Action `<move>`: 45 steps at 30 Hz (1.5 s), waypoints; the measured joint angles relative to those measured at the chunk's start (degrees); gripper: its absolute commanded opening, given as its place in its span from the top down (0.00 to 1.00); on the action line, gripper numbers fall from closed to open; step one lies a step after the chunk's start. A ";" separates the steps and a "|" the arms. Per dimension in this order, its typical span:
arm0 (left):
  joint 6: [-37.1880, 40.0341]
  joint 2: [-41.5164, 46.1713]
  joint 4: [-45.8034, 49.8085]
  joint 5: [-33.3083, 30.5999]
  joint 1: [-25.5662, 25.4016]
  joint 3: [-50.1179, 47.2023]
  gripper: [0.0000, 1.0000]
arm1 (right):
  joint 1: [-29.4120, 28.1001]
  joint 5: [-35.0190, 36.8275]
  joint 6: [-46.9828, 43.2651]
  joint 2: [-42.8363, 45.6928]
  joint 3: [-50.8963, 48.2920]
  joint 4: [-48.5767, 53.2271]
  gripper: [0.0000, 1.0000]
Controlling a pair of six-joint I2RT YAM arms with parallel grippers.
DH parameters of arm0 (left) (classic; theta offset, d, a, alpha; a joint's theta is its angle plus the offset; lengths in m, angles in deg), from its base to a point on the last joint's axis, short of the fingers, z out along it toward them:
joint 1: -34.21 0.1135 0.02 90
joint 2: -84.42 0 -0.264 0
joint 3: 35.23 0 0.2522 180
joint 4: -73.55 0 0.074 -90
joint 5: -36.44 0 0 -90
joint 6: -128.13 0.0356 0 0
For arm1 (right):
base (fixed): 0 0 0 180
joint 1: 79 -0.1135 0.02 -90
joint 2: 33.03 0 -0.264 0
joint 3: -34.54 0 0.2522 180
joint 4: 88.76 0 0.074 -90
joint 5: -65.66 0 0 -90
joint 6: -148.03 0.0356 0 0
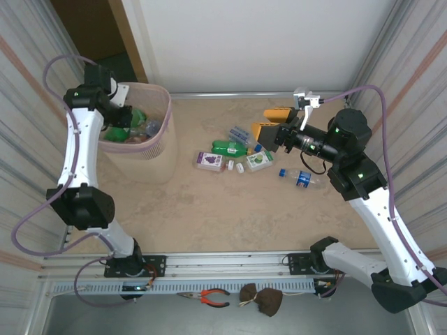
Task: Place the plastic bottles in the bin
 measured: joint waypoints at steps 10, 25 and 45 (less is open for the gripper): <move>0.42 -6.19 -4.98 -0.24 0.98 8.35 0.85 | 0.00 0.87 -0.50 0.00 0.00 1.44 0.19; 0.37 -13.94 -9.97 1.44 1.11 14.08 0.85 | -0.02 1.31 -1.31 0.11 0.37 2.34 0.19; -0.72 -14.12 -11.04 5.84 1.33 7.48 0.78 | -0.13 3.54 -1.44 0.20 0.37 3.91 0.19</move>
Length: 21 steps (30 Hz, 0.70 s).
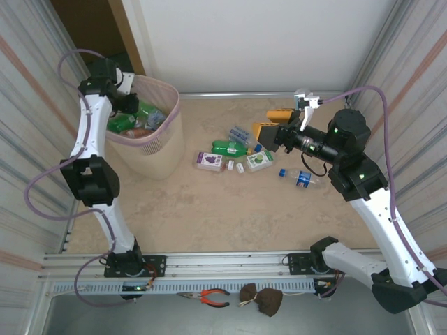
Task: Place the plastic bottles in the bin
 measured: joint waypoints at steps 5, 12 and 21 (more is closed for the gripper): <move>-0.76 5.07 1.01 2.86 0.00 0.00 0.76 | 0.00 1.18 -0.07 0.00 0.00 1.62 0.19; -2.03 13.31 1.92 9.75 -2.75 -1.86 0.81 | -0.04 2.03 -0.46 -0.11 0.00 2.19 0.20; -2.40 14.25 6.47 7.82 -10.97 -6.47 0.84 | -0.15 2.03 -1.38 -0.11 0.00 2.43 0.20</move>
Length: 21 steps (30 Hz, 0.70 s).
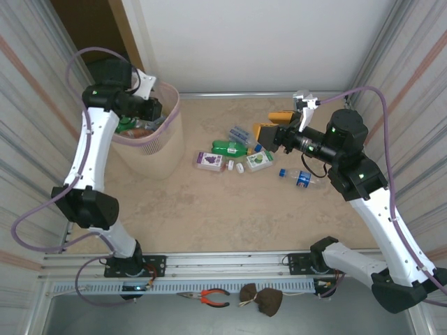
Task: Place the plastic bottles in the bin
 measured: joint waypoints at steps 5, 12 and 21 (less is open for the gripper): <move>-0.02 -1.68 0.59 -1.64 -0.79 -1.16 0.84 | 0.00 0.00 -0.15 0.00 0.00 0.02 0.20; -1.49 -3.96 -2.75 -0.11 -1.70 -3.72 0.84 | 0.00 0.02 -0.17 0.00 0.00 0.07 0.20; -5.18 -4.48 -8.02 2.47 -2.97 -4.72 0.84 | 0.00 0.72 -0.17 0.24 0.00 1.44 0.20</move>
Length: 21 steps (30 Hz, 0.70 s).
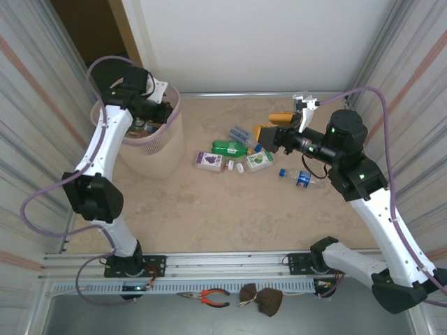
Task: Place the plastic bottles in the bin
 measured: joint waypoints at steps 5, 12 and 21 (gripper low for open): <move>-1.86 -1.22 -3.04 1.84 -0.76 -0.02 0.83 | 0.00 2.21 -0.07 0.15 0.00 2.14 0.20; -2.54 -0.92 -3.52 0.44 -0.96 0.00 0.77 | 0.00 8.20 -0.94 -0.79 0.74 8.13 0.22; -2.29 5.77 -3.37 -0.59 -1.46 0.00 0.72 | 0.57 13.33 -1.68 -7.10 0.79 14.86 0.22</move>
